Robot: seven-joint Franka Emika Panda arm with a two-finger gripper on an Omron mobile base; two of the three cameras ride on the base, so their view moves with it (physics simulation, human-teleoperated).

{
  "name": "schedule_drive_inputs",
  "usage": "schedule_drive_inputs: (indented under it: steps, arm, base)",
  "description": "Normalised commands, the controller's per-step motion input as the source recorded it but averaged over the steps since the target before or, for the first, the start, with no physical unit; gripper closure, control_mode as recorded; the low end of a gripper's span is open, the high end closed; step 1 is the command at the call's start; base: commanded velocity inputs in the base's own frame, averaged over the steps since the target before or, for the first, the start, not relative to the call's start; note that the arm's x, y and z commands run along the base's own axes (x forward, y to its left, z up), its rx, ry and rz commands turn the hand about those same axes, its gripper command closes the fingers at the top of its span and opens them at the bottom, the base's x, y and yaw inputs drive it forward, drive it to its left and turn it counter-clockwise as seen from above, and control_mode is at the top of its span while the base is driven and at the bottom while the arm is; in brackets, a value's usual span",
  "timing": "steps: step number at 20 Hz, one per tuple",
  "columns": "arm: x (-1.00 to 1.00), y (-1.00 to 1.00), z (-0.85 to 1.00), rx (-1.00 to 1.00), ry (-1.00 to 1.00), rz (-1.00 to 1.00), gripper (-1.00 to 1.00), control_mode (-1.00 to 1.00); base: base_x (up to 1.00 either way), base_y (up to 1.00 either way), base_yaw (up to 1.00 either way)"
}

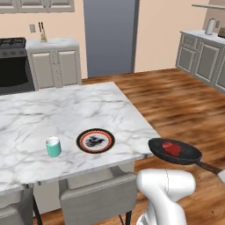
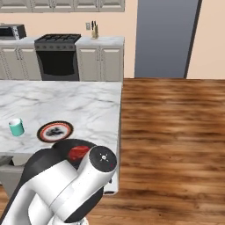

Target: Pick up the pan with the steak in it and place it on the dining table. Then place the steak on the plate.

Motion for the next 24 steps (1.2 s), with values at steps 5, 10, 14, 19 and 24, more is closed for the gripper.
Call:
schedule_drive_inputs:
  steps: [5,10,14,19,24]
  arm:
    - [0.85,0.0,-0.04,0.0,0.0,0.0,1.0,-1.0]
    - [0.84,0.0,-0.05,0.0,0.0,0.0,1.0,-1.0]
    - [0.85,0.08,-0.13,0.0,0.0,0.0,1.0,-1.0]
    - [0.84,0.2,-0.2,0.0,0.0,0.0,1.0,-1.0]
    - [0.49,0.21,-0.28,0.0,0.0,0.0,1.0,-1.0]
  base:
    - [0.0,0.0,0.0]
    - [0.0,0.0,0.0]
    - [0.0,0.0,0.0]
    - [0.0,0.0,0.0]
    - [0.0,0.0,0.0]
